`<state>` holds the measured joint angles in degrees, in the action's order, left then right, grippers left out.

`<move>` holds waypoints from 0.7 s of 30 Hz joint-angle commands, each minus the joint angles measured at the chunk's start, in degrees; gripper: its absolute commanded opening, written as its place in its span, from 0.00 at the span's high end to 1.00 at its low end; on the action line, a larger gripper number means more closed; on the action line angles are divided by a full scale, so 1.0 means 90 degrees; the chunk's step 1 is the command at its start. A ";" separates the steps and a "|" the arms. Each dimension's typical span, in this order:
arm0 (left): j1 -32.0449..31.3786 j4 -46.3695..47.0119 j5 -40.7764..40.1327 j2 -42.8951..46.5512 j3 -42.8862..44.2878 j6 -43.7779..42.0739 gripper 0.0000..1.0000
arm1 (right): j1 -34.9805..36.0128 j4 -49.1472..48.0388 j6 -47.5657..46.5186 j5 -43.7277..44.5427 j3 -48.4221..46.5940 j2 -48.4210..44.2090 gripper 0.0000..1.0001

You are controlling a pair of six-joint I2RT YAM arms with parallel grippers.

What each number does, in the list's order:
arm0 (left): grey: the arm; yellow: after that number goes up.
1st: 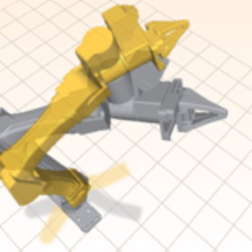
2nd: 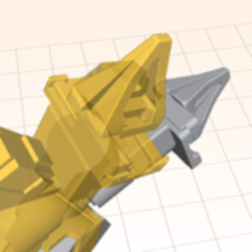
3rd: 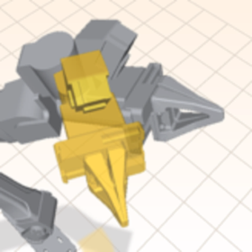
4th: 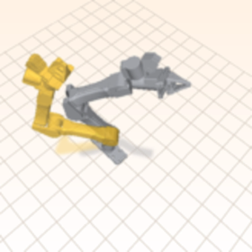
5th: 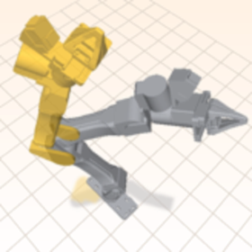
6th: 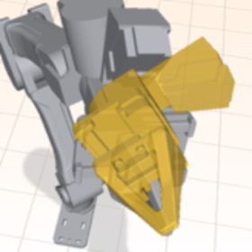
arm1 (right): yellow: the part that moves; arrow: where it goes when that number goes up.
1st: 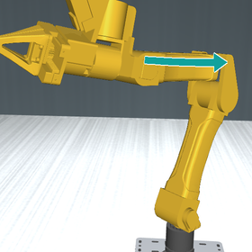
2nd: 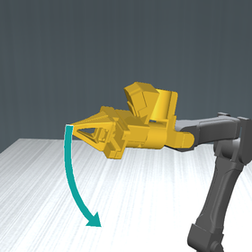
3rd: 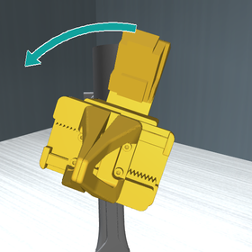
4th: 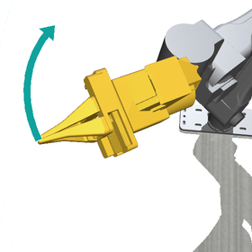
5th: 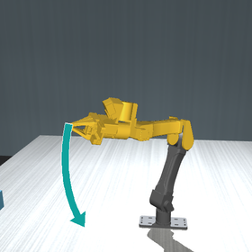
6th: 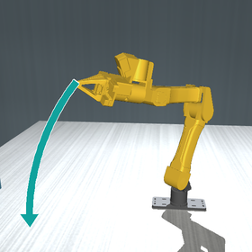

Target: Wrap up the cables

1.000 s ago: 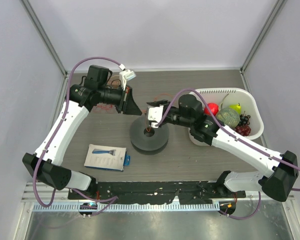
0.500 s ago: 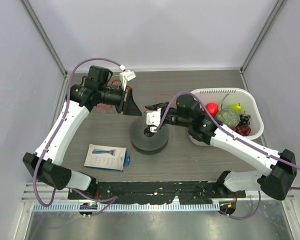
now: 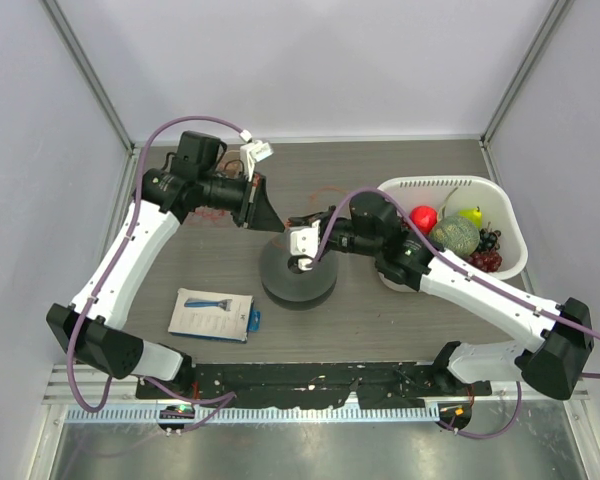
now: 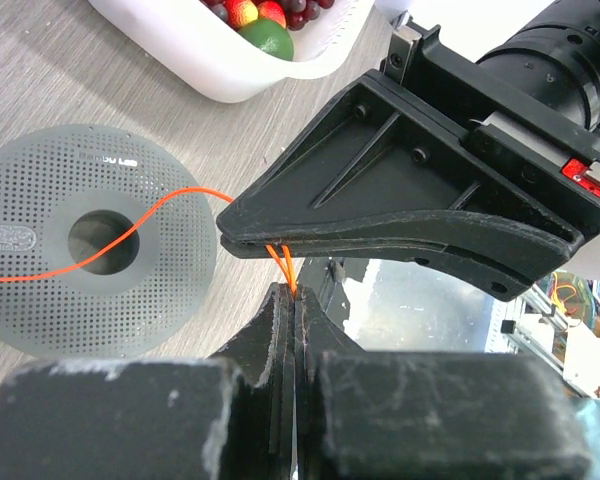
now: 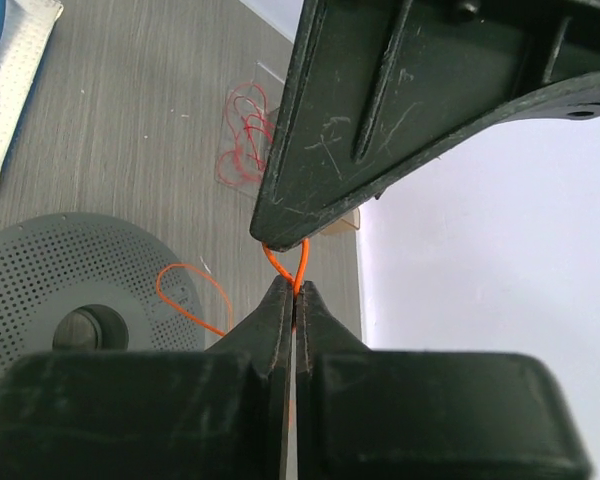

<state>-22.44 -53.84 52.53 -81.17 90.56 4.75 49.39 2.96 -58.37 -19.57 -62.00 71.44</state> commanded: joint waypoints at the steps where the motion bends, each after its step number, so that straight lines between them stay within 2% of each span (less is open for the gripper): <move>1: 0.0051 0.0221 -0.0163 0.0161 0.0074 -0.0088 1.00 | -0.0008 0.0490 0.0137 0.0251 -0.0425 0.0021 0.99; 2: 0.0139 0.0260 -0.0202 0.0171 0.0084 -0.0098 0.91 | -0.0057 0.0578 0.0312 0.0290 -0.0474 0.0079 0.99; 4: 0.0324 0.0406 -0.0348 0.0180 0.0064 -0.0050 0.51 | -0.0252 0.0609 0.0740 0.0261 -0.0660 0.0196 0.99; 5: 0.0402 0.0532 -0.0494 0.0219 -0.0013 0.0037 0.37 | -0.0524 0.0608 0.1198 0.0183 -0.0873 0.0313 0.99; 6: 0.0500 0.0853 -0.0718 0.0268 -0.0149 0.0222 0.32 | -0.0691 0.0531 0.1492 0.0125 -0.1001 0.0421 0.99; 7: 0.0588 0.1175 -0.0855 0.0317 -0.0383 0.0427 0.18 | -0.1156 0.0501 0.2201 -0.0050 -0.1408 0.0692 0.99; 8: 0.0695 0.1487 -0.0924 0.0375 -0.0617 0.0612 0.09 | -0.1383 0.0491 0.2498 -0.0139 -0.1673 0.0830 0.99; 11: 0.0794 0.2319 -0.1547 0.0561 -0.1545 0.1121 0.05 | -0.2437 0.0326 0.3815 -0.0432 -0.2775 0.1494 0.99; 13: 0.0803 0.2496 -0.1705 0.0552 -0.1994 0.0976 0.03 | -0.2936 0.0082 0.4266 -0.0433 -0.3206 0.1729 0.99; 21: 0.0803 0.2281 -0.2038 -0.0423 -0.2572 0.0459 0.00 | -0.3671 -0.0924 0.4552 0.1060 -0.3493 0.1906 0.99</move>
<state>-15.14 -36.53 36.51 -81.19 68.45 11.44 16.64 1.76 -21.63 -16.14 -91.18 89.76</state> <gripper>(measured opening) 0.994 0.037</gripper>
